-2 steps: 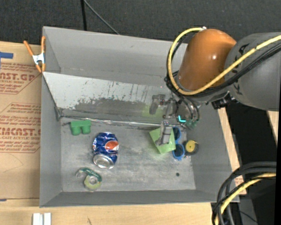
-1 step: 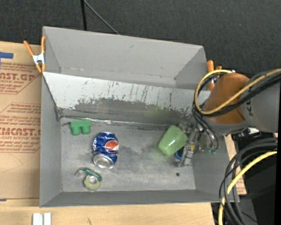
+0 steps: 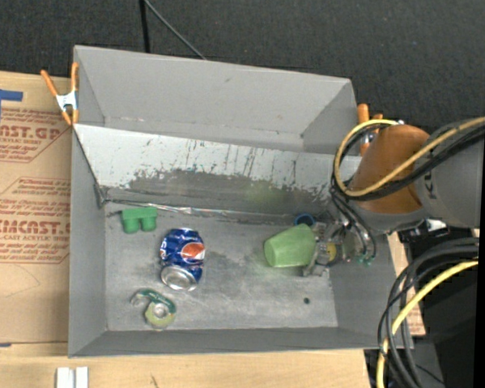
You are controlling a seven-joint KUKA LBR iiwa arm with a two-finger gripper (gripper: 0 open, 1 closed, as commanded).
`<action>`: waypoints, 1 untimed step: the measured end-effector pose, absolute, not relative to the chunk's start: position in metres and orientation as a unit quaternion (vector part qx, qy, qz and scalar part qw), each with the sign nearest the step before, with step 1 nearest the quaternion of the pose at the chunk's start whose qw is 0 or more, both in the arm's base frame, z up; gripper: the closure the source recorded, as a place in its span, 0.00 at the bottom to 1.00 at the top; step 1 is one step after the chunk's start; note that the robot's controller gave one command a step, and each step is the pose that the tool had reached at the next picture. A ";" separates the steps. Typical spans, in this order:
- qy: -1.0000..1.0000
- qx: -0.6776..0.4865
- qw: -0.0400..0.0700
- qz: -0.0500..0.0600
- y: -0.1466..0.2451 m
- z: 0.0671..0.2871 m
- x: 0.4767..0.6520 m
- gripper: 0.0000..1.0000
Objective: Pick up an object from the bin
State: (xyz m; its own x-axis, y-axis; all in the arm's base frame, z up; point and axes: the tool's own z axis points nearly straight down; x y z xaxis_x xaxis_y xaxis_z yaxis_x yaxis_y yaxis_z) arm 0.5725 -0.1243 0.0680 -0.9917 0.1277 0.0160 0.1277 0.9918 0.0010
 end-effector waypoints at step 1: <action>-0.997 -0.077 -0.006 0.001 -0.132 0.223 0.594 1.00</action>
Offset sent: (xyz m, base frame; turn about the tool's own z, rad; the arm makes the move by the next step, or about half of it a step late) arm 0.0186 -0.0077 0.1496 0.0282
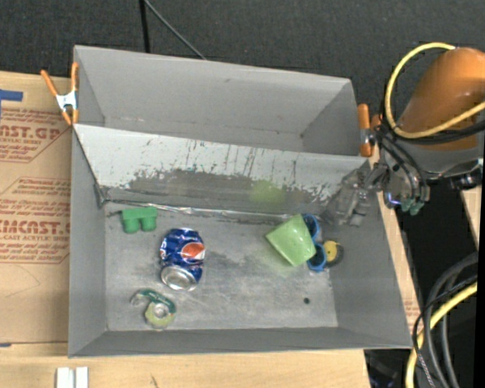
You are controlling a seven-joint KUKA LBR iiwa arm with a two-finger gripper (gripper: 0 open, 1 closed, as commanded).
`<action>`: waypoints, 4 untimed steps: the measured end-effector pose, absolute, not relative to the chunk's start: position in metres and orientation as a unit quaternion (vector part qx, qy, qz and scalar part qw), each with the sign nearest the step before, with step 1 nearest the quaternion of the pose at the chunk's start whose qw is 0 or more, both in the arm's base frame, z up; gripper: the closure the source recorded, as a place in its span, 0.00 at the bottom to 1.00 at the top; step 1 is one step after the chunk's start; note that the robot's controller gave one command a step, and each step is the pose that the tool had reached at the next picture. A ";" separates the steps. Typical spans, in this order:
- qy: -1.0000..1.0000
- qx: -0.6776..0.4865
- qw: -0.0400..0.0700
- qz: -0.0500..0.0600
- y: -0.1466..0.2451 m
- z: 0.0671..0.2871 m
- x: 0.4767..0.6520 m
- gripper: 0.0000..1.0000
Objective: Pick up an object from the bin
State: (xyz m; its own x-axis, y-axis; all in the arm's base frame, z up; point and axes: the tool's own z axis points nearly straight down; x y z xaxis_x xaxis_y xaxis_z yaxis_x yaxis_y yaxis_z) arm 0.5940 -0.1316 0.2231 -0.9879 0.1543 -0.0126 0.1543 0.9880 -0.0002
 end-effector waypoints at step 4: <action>1.000 -0.028 0.001 0.001 -0.129 0.070 0.579 0.00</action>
Offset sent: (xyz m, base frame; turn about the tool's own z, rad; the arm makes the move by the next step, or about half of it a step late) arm -0.0399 0.0291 -0.1110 -0.3178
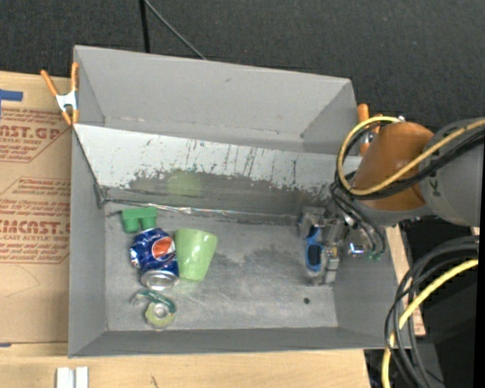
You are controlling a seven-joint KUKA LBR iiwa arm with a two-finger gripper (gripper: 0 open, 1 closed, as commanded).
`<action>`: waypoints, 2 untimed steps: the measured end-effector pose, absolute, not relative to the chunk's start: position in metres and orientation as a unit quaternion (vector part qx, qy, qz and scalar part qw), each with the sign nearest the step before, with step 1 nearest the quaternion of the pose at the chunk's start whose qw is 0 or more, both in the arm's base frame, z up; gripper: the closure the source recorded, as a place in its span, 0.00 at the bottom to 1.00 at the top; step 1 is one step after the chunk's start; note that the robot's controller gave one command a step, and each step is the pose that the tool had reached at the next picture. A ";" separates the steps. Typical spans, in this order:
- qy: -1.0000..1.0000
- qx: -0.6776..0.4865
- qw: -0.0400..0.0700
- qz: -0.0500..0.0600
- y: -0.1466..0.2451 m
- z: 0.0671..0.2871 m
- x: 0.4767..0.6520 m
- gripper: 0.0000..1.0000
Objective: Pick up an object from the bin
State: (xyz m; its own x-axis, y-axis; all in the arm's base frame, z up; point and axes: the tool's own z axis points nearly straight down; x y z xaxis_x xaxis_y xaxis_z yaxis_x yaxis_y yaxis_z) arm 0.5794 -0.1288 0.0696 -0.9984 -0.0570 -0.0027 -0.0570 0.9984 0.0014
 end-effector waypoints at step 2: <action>1.000 -0.013 -0.001 0.001 -0.156 0.111 0.575 1.00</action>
Offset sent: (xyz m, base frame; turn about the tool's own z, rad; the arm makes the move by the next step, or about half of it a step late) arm 0.0000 0.0000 0.0000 0.0000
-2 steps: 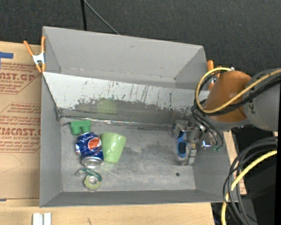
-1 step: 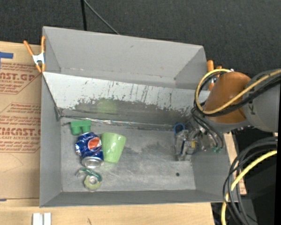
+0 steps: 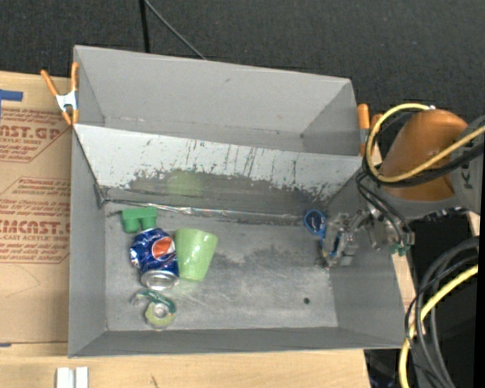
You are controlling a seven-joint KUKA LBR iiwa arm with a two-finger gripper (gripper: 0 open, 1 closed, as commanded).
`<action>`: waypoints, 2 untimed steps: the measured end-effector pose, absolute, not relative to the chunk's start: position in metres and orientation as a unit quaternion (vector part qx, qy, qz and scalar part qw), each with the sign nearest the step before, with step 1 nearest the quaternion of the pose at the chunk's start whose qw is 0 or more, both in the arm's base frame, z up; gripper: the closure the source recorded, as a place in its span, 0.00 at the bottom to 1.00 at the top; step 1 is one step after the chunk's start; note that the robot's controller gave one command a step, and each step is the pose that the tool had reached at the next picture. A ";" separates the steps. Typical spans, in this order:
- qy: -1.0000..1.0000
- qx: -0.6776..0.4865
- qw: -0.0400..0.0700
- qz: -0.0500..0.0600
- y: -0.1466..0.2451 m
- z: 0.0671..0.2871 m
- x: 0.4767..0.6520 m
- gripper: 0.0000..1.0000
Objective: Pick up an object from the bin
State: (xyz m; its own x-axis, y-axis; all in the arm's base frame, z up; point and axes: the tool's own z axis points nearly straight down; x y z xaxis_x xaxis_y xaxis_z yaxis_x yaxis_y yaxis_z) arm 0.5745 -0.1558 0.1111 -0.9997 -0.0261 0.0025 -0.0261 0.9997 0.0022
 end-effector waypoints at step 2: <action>-0.982 0.189 -0.002 0.000 -0.150 0.140 0.580 0.00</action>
Offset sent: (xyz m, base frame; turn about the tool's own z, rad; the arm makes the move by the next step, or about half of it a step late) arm 0.0051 0.0047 0.0287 -0.3549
